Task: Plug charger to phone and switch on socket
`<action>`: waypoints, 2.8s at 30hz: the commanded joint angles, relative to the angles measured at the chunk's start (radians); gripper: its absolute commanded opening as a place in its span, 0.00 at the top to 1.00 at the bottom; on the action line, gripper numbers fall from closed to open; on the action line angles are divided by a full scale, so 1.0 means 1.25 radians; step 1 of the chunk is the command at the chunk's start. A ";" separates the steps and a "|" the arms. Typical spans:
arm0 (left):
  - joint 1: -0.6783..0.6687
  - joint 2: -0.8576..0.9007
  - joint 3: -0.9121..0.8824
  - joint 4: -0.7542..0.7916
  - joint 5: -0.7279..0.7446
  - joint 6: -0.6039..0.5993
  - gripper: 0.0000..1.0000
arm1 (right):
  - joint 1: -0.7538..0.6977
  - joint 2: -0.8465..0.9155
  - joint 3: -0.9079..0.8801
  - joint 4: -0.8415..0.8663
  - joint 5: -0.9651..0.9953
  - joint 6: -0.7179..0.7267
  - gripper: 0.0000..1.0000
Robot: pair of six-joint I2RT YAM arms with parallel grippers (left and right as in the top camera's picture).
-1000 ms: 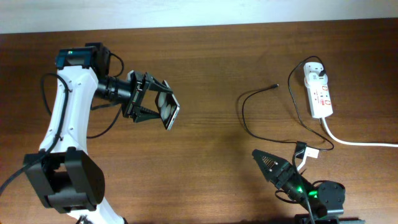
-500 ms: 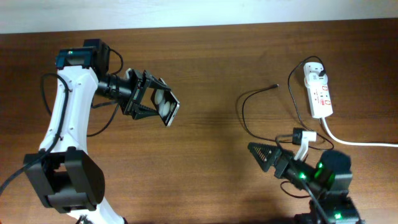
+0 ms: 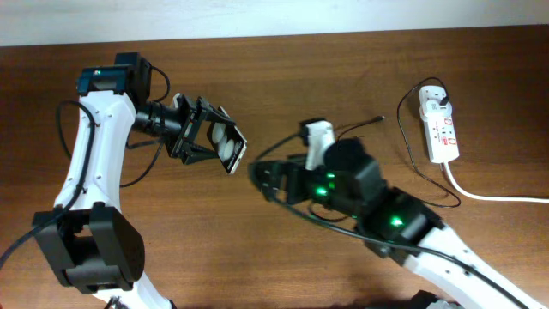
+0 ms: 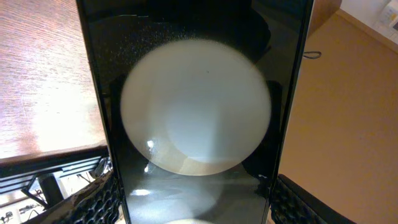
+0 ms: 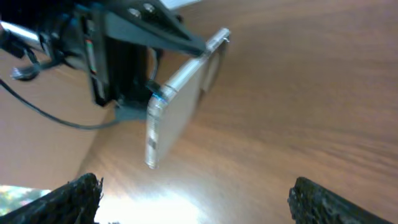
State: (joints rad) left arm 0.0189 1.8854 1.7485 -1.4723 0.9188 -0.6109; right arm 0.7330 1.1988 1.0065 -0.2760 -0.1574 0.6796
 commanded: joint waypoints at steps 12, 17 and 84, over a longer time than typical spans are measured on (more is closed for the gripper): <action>0.001 -0.002 0.004 -0.001 -0.021 -0.002 0.55 | 0.096 0.230 0.027 0.309 0.157 0.162 0.32; 0.001 -0.002 0.004 -0.001 -0.021 -0.002 0.55 | 0.096 0.257 0.027 0.356 0.160 0.194 0.51; 0.253 -0.992 -0.887 0.614 -0.166 -0.473 0.01 | -0.232 0.211 0.024 0.065 -0.457 0.538 0.96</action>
State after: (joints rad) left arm 0.3466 0.6346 0.6468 -0.7193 0.6666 -1.1000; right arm 0.4255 1.4960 1.0183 -0.2031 -0.7017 1.3064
